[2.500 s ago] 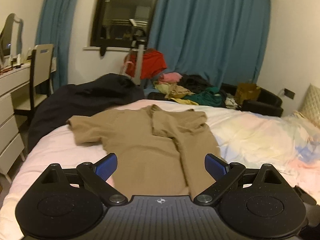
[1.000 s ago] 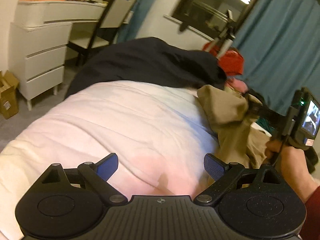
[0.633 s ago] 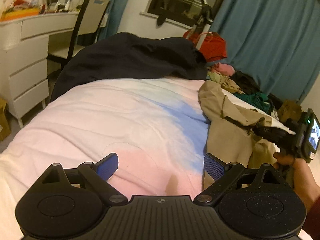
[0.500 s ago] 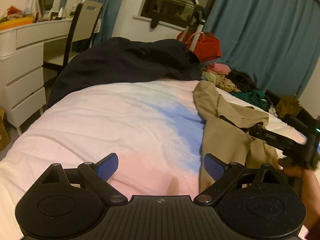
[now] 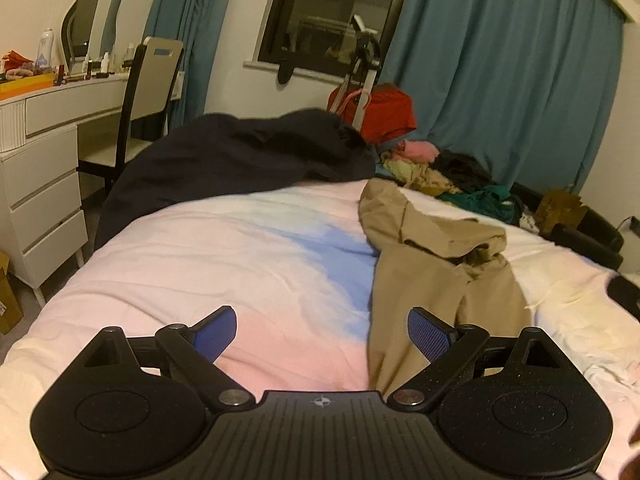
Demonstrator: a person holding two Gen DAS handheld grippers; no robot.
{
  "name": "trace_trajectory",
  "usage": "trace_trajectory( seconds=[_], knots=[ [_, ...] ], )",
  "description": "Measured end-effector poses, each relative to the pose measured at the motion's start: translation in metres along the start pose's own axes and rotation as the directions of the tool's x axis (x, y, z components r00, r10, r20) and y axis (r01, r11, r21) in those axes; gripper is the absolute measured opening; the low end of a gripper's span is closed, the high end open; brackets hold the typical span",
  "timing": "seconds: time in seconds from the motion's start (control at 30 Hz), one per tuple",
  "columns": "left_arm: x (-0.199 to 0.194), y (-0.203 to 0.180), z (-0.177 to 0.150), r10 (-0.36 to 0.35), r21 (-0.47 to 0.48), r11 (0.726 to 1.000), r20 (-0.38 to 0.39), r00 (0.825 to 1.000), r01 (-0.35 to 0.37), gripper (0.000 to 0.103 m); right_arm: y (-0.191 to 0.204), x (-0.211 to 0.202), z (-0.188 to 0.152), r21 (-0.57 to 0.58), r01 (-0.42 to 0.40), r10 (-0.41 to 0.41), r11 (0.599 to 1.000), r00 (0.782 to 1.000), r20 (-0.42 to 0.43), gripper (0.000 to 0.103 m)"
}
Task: Fold clothes
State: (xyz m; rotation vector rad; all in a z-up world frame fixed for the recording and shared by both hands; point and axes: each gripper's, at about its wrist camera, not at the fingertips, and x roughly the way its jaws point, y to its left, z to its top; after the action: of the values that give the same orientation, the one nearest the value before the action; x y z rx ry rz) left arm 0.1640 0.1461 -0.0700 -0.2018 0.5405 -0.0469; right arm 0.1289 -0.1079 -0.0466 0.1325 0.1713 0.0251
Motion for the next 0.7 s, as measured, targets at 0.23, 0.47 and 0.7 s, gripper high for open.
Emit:
trace_trajectory(
  seconds=[0.23, 0.47, 0.7],
  knots=[
    [-0.022, -0.013, 0.002, -0.006, -0.001, 1.0, 0.028, 1.0, 0.006, 0.094, -0.012, -0.015, -0.001, -0.047, -0.013, 0.007, 0.999, 0.991, -0.132, 0.103],
    [-0.003, -0.041, 0.011, -0.058, 0.015, 0.998, -0.005, 0.998, 0.059, 0.096, -0.028, -0.02, 0.0, -0.033, 0.072, -0.075, 0.997, 0.993, -0.091, 0.103],
    [0.099, -0.076, 0.042, -0.21, -0.019, 0.978, -0.12, 0.97, 0.209, 0.092, -0.039, 0.011, -0.01, -0.088, 0.202, -0.208, 0.975, 0.976, -0.065, 0.103]
  ],
)
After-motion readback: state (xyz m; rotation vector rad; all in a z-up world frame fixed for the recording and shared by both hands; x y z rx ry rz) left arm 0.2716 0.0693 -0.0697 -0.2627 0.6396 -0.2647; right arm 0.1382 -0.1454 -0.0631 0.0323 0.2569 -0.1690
